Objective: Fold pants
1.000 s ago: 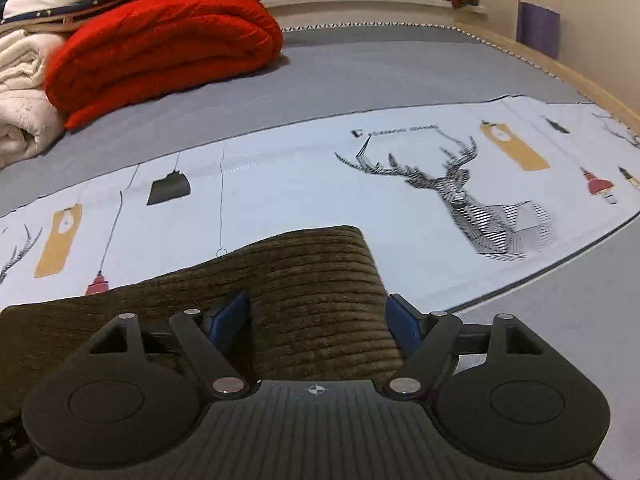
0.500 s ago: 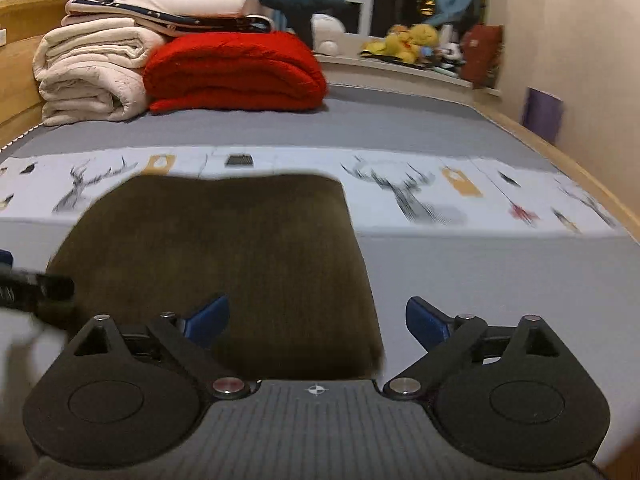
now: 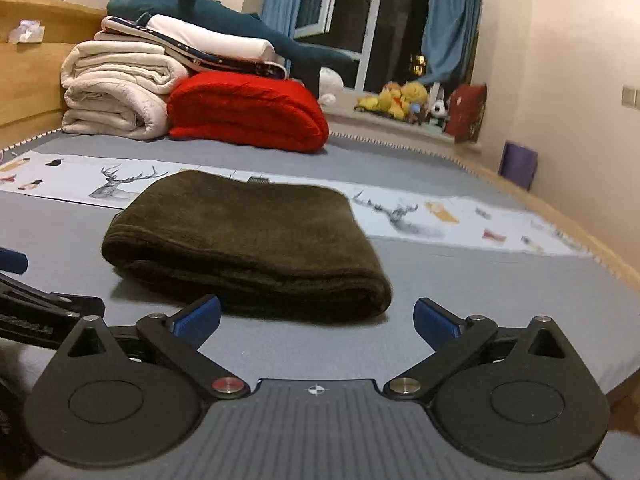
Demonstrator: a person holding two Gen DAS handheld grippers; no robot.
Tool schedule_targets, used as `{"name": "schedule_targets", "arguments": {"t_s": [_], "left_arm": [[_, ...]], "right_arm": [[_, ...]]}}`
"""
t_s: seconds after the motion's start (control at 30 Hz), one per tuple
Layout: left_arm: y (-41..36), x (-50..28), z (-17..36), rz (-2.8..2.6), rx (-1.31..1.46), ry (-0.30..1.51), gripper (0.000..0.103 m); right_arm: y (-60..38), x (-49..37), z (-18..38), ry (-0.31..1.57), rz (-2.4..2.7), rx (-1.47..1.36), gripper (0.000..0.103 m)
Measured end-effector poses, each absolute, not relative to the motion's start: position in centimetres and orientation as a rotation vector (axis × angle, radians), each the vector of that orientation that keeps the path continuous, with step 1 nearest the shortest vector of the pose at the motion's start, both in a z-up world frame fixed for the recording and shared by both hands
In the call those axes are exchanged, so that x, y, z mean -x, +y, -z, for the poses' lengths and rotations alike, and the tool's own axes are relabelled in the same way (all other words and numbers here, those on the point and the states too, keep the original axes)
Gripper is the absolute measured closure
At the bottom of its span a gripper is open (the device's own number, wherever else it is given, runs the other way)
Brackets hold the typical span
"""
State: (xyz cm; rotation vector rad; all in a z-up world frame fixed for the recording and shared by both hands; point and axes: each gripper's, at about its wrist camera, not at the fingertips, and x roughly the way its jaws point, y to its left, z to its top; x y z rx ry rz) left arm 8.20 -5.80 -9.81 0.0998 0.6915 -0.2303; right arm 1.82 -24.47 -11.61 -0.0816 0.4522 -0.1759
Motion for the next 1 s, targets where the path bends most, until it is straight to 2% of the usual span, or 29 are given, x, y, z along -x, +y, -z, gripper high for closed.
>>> {"name": "schedule_targets", "arguments": {"t_s": [1.0], "left_arm": [[-6.0, -8.6, 10.1, 0.254, -0.105, 0.713, 0.0]], "right_arm": [[-24.6, -2.7, 12.3, 0.483, 0.216, 0.069, 0.001]]}}
